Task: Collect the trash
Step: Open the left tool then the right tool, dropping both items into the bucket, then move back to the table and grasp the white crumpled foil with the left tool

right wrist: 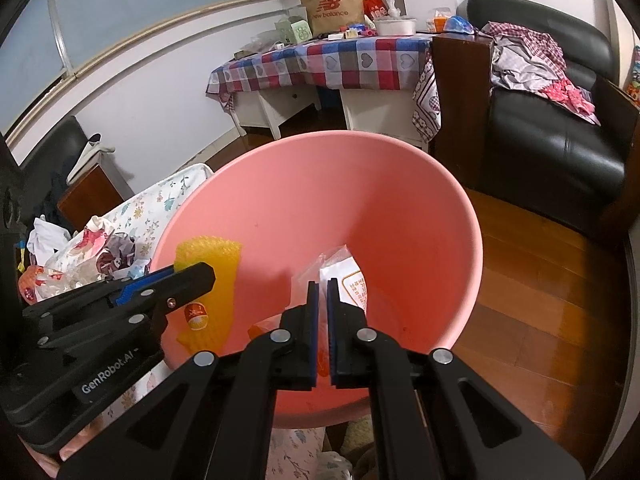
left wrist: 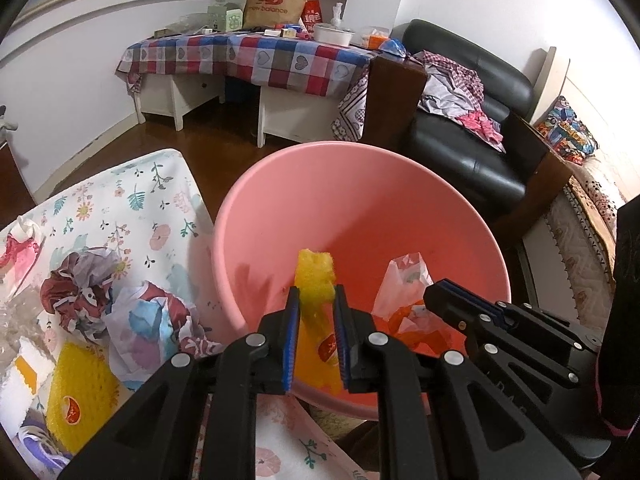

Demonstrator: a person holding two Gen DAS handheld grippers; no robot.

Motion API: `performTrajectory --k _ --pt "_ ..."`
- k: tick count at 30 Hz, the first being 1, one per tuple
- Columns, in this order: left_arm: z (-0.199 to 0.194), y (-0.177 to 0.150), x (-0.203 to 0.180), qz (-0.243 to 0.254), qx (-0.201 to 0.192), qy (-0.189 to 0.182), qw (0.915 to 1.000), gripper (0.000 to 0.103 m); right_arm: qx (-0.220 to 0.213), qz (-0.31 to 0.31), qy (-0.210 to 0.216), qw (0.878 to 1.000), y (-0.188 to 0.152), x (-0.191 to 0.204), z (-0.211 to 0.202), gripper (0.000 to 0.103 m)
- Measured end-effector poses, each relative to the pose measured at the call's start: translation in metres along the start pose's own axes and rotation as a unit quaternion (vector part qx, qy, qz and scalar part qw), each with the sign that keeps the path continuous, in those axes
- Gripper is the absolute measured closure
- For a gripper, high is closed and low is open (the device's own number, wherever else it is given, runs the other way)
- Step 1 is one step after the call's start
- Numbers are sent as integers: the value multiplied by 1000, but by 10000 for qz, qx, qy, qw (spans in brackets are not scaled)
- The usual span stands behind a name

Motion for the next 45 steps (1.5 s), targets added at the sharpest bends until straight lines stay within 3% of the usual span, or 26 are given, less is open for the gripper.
performTrajectory --k 6,11,25,27,32,45 --pt "-2 -2 0 11 12 13 10000 81 78 65 16 9999 0 0 3 98" --pt "-9 -2 -2 95 -100 66 9999 61 98 55 -18 9999 0 0 4 98" --pt "-18 2 -2 69 -186 72 9998 53 90 47 -51 9999 0 -1 3 95" --pt "-20 2 -2 65 -213 72 9997 52 40 47 -63 10000 1 -1 0 83" --pt "-27 4 3 18 -280 69 9996 50 -44 108 -99 9999 2 -5 -7 68" --pt "-66 7 7 69 -692 1 9976 45 -497 -34 194 9986 4 13 -39 68"
Point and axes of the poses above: each gripper's, at about its wrist camera, not at the fingertips, and z roughly the way its jaws point, x to its left, y to its top, the point moved 1 cm from there along z, roughly the way its jaws point
